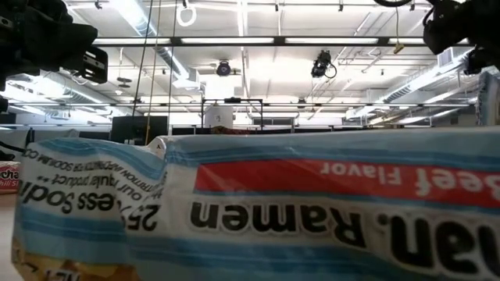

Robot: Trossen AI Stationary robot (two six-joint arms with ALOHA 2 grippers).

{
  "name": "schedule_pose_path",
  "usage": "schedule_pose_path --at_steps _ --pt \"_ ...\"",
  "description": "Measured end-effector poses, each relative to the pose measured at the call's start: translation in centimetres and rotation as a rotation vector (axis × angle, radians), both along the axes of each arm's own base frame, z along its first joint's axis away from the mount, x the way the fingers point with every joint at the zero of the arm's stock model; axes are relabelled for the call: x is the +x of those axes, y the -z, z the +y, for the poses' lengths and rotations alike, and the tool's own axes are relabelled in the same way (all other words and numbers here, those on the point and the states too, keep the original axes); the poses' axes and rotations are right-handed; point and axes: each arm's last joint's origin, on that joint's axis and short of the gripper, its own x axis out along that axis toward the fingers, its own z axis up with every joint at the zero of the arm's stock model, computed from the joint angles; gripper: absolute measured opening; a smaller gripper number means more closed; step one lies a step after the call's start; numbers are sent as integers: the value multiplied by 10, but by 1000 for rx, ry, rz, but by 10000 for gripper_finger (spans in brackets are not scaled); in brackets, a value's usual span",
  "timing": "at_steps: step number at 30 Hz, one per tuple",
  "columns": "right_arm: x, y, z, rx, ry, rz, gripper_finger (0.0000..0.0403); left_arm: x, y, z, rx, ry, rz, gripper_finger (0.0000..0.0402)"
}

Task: Sort Maruchan noodles
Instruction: Put the blue noodle pack into the bottom transparent bin

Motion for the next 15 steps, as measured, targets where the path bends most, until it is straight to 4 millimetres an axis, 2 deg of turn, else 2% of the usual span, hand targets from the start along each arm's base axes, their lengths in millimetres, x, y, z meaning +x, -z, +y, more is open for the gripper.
schedule_pose_path --at_steps 6,11,15 --pt "7 10 12 92 -148 2 10 0 0 0 0 0 0 25" --pt "9 15 18 83 -252 16 13 0 0 0 0 0 1 25" --pt "10 16 19 65 -270 16 25 0 0 0 0 0 0 25"
